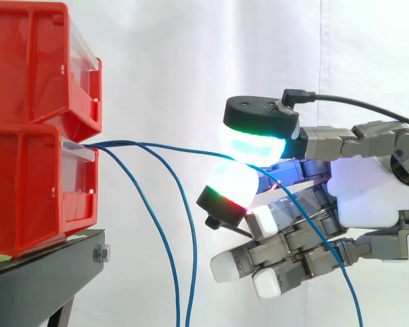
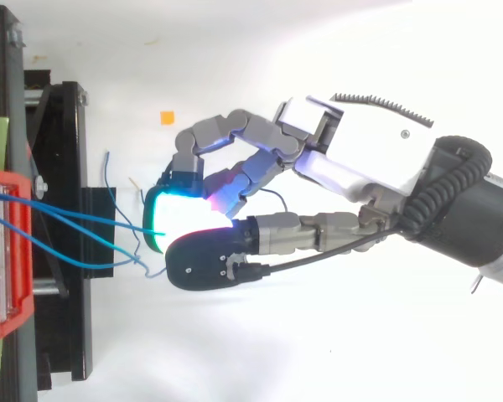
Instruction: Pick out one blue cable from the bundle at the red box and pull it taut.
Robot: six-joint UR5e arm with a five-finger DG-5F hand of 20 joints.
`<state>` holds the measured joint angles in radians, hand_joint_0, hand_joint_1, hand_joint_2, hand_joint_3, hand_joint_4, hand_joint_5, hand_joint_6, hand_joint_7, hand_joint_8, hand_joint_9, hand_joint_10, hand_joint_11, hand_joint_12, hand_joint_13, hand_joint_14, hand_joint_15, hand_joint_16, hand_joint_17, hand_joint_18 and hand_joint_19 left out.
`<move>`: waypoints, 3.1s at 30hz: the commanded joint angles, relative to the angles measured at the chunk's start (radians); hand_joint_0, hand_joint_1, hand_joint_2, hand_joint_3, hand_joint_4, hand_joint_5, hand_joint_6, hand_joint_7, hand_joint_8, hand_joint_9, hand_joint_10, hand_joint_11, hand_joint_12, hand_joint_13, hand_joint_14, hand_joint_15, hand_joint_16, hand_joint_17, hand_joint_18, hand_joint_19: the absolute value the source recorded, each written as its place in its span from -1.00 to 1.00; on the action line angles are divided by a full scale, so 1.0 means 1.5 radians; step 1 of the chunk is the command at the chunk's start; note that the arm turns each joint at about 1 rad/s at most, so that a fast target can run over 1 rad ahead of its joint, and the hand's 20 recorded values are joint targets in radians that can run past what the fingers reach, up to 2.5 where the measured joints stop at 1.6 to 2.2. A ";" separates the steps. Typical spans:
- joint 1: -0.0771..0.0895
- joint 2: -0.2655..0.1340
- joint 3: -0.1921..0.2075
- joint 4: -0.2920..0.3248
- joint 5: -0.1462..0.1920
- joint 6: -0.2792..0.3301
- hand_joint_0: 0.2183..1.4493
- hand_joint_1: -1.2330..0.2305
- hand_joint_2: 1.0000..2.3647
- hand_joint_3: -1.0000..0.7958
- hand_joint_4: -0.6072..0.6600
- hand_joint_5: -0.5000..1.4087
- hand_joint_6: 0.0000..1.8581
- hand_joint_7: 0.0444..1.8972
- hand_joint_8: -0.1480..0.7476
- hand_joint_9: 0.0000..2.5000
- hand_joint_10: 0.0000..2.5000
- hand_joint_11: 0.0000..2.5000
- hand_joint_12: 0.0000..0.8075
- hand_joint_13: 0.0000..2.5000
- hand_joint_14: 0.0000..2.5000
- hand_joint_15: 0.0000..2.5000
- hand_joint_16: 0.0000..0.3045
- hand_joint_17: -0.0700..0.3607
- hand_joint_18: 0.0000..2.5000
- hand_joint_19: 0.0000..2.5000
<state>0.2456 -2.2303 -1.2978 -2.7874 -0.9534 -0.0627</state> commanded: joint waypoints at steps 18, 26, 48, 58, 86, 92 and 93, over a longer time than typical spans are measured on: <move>0.000 0.000 -0.001 -0.039 -0.019 0.019 -0.26 -0.38 -0.96 0.02 -0.18 -0.64 0.00 0.30 -0.05 0.02 -0.98 -0.22 -0.19 -0.21 -0.99 -0.62 -0.74 -0.25 -0.40 -0.61; 0.000 0.004 0.000 -0.103 -0.049 0.035 -0.25 -0.36 -0.96 0.00 -0.17 -0.64 0.00 0.27 -0.09 0.07 -0.98 0.01 -0.22 -0.01 -0.98 -0.15 -0.74 -0.27 -0.32 -0.49; -0.003 0.034 0.000 -0.197 -0.107 0.076 -0.23 -0.37 -0.96 0.01 -0.14 -0.64 0.00 0.25 -0.11 0.15 -0.99 0.31 -0.30 0.04 -0.57 0.24 -0.72 -0.23 -0.13 -0.17; -0.005 0.043 0.000 -0.218 -0.106 0.077 -0.23 -0.37 -0.96 0.02 -0.13 -0.64 0.00 0.27 -0.11 0.15 -1.00 0.32 -0.31 0.03 -0.56 0.23 -0.72 -0.23 -0.14 -0.18; -0.003 0.043 -0.001 -0.184 -0.104 0.054 -0.23 -0.37 -0.96 0.02 -0.13 -0.64 0.00 0.27 -0.11 0.15 -0.99 0.32 -0.30 0.05 -0.72 0.26 -0.72 -0.24 -0.18 -0.20; -0.003 0.043 -0.001 -0.184 -0.104 0.054 -0.24 -0.37 -0.96 0.02 -0.13 -0.64 0.00 0.28 -0.11 0.15 -0.99 0.31 -0.30 0.05 -0.74 0.27 -0.72 -0.24 -0.18 -0.21; -0.003 0.042 -0.001 -0.184 -0.104 0.054 -0.24 -0.37 -0.96 0.02 -0.13 -0.64 0.00 0.27 -0.11 0.15 -0.99 0.31 -0.30 0.05 -0.75 0.28 -0.73 -0.24 -0.18 -0.22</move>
<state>0.2408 -2.1670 -1.2991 -3.0633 -1.1091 0.0182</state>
